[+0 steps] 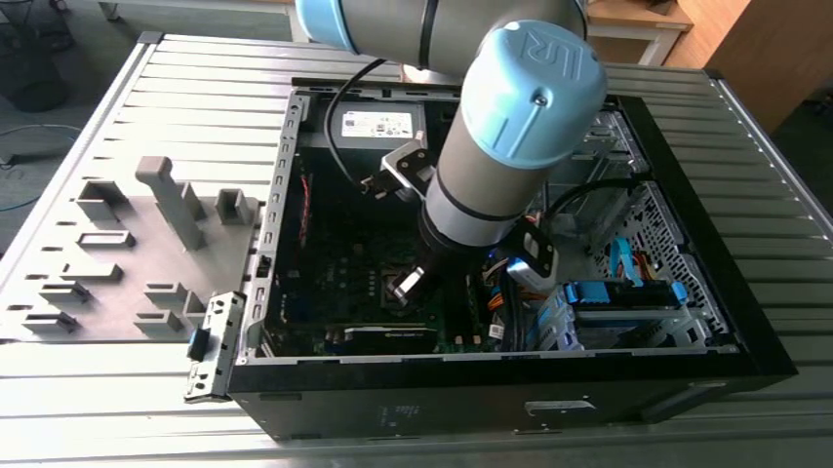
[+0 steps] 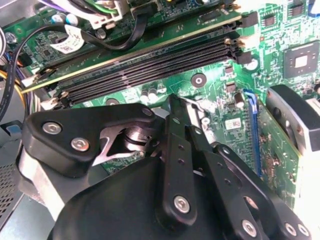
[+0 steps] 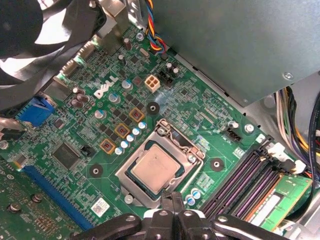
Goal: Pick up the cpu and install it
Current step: 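Install the first cpu locking lever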
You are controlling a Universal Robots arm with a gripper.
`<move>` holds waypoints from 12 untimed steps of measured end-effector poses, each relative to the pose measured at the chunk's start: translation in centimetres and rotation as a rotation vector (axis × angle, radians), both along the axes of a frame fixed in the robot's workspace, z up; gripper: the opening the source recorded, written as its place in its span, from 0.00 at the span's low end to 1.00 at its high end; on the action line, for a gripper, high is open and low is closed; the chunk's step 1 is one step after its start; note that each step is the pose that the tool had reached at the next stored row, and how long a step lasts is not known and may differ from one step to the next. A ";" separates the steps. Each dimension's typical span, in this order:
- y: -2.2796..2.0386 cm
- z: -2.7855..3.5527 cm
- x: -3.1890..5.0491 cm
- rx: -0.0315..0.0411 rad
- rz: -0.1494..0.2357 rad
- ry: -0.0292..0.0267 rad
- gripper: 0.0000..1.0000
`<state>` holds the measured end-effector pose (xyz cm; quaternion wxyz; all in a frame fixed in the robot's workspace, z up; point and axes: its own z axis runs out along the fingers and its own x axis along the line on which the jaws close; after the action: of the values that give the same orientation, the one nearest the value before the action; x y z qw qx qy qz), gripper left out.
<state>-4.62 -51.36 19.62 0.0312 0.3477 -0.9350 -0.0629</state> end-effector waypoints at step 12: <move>-0.30 -0.45 -0.03 0.0000 0.000 0.0001 0.11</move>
<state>-4.66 -51.66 19.17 0.0312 0.3477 -0.9350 -0.0629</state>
